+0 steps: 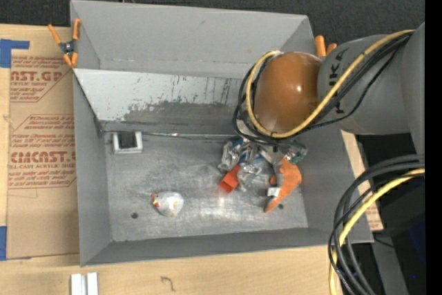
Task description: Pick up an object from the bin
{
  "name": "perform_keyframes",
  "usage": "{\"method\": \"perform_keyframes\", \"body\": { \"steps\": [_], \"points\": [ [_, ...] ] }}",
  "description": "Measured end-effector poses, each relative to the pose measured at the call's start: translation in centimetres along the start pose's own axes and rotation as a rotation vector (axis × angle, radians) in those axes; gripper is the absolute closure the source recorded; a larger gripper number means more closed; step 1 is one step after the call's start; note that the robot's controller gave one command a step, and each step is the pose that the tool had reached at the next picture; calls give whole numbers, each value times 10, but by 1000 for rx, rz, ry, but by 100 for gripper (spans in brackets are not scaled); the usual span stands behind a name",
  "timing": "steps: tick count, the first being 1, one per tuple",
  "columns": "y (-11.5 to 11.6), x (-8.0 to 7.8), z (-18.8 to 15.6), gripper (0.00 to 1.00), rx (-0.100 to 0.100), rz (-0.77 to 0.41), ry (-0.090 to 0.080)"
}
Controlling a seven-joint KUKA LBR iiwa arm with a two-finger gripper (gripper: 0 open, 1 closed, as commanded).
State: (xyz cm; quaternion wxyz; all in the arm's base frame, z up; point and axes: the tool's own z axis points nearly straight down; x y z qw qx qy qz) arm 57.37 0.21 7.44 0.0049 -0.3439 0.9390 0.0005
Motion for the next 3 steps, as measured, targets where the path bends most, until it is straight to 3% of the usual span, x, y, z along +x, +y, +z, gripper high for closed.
{"method": "perform_keyframes", "body": {
  "steps": [2,3],
  "points": [
    [2,2,-17,100,-8,0,13],
    [2,2,-38,100,-6,0,11]
  ]
}}
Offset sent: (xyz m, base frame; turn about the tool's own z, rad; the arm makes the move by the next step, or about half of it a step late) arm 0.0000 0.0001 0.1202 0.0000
